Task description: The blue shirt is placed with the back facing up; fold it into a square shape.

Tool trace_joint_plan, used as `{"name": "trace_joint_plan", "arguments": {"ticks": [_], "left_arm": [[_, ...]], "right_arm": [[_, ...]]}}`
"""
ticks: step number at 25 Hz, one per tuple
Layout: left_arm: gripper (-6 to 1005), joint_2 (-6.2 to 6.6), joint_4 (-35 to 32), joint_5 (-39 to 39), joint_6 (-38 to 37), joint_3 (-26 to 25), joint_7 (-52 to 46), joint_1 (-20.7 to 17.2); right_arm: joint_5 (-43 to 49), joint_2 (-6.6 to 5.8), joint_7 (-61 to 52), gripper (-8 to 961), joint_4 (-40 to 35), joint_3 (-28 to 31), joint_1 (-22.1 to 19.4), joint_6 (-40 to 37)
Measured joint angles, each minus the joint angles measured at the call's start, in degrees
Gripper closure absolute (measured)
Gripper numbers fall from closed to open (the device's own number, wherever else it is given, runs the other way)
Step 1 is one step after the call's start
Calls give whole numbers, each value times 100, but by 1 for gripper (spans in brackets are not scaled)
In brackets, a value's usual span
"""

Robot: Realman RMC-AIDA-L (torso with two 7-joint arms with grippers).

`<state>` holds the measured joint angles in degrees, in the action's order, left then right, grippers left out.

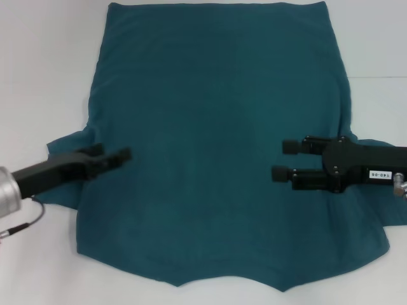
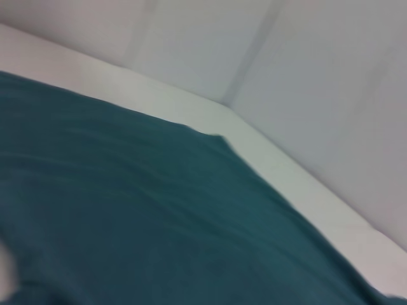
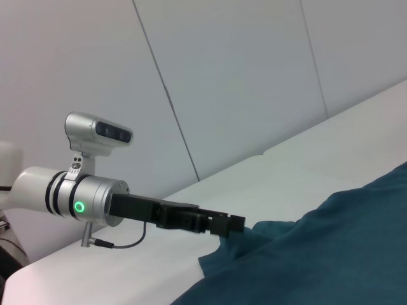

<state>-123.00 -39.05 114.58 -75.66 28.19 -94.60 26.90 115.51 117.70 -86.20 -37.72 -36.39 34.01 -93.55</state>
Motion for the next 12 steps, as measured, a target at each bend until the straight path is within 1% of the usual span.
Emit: {"name": "trace_joint_plan", "arguments": {"ticks": [3, 7, 9, 12], "left_arm": [[96, 32, -7, -1, 279, -329, -191, -71], [97, 38, -19, -16, 509, -827, -235, -162], [98, 39, -19, -18, 664, -975, -261, -217], [100, 27, -19, -18, 906, -1034, -277, -276]], "right_arm": [[-11, 35, -1, 114, 23, 0, 39, 77], [-58, 43, -8, 114, 89, 6, 86, 107], [-87, 43, -11, 114, 119, 8, 87, 131], [-99, 42, -15, 114, 136, 9, 88, 151]]}}
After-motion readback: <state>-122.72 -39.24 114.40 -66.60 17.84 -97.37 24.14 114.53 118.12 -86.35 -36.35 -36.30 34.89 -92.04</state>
